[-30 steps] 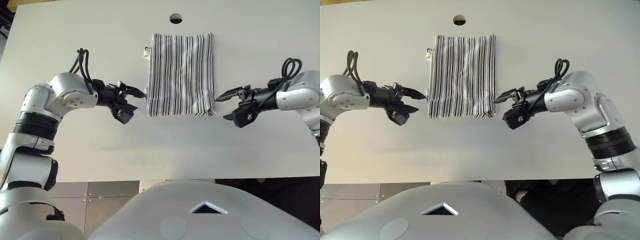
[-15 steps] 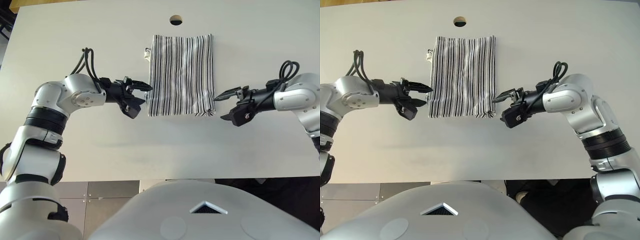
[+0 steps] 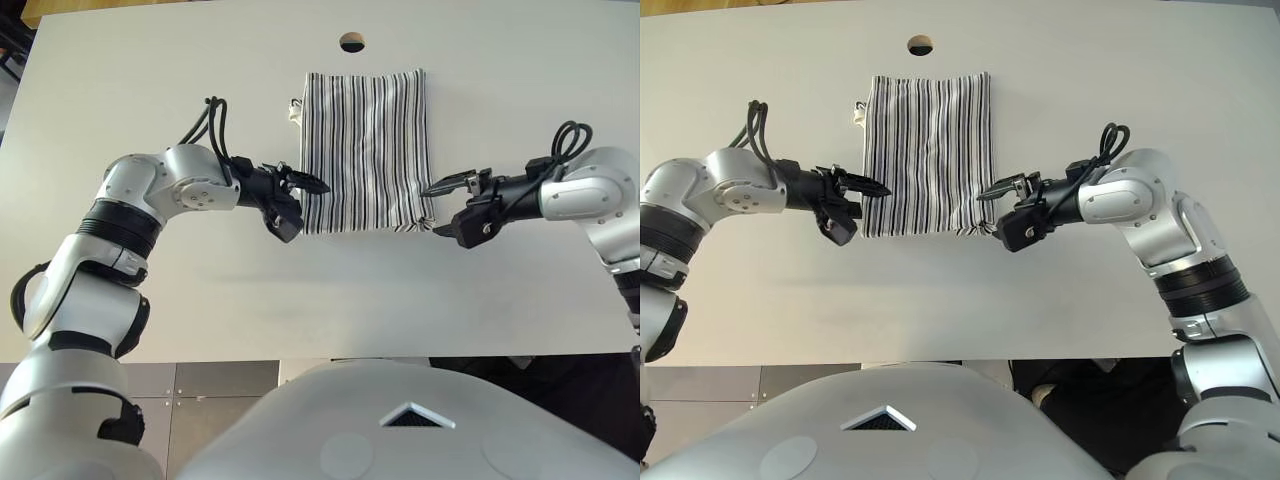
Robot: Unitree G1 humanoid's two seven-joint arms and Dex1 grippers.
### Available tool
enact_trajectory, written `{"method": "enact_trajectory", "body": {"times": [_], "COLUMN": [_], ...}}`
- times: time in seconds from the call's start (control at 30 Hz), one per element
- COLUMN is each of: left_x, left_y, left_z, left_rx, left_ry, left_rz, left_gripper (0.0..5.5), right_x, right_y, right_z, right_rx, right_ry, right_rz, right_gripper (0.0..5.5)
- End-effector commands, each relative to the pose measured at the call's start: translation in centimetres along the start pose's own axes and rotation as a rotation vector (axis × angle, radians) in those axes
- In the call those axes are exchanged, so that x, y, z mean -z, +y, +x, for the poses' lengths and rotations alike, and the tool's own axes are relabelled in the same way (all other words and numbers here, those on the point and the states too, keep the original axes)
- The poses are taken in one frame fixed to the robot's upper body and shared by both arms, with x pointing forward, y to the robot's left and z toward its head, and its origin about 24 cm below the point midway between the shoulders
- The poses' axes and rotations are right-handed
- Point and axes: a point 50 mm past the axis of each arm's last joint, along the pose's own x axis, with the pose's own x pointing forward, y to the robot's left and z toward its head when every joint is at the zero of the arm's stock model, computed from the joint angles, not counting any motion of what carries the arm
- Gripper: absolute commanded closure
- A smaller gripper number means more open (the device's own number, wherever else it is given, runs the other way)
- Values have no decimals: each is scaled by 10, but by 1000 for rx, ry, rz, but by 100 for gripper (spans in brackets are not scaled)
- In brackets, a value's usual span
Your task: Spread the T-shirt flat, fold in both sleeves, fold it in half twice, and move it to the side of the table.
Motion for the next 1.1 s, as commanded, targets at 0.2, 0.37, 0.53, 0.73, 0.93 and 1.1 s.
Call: {"method": "enact_trajectory", "body": {"times": [0.2,0.37,0.53,0.73,0.93,1.1], "left_x": [-13,-12,-12,-11,-11,-11], "left_y": [-44,-42,-40,-39,-38,-38], "left_z": [14,15,15,13,13,10], "left_rx": [217,221,222,219,215,213], "left_ry": [-43,-44,-46,-42,-47,-48], "left_rz": [-57,-42,-33,-29,-28,-28], "left_gripper": [472,538,538,538,538,538], "right_x": [-3,-5,3,3,3,6], "right_y": [-22,-23,-43,-29,-21,-12], "right_z": [3,0,-24,-12,5,23], "right_rx": [12,-67,-94,-192,-239,-300], "right_ry": [57,75,164,144,129,133], "right_rz": [-153,-208,-298,-342,-401,-428], "right_gripper": [217,217,217,217,217,217]}}
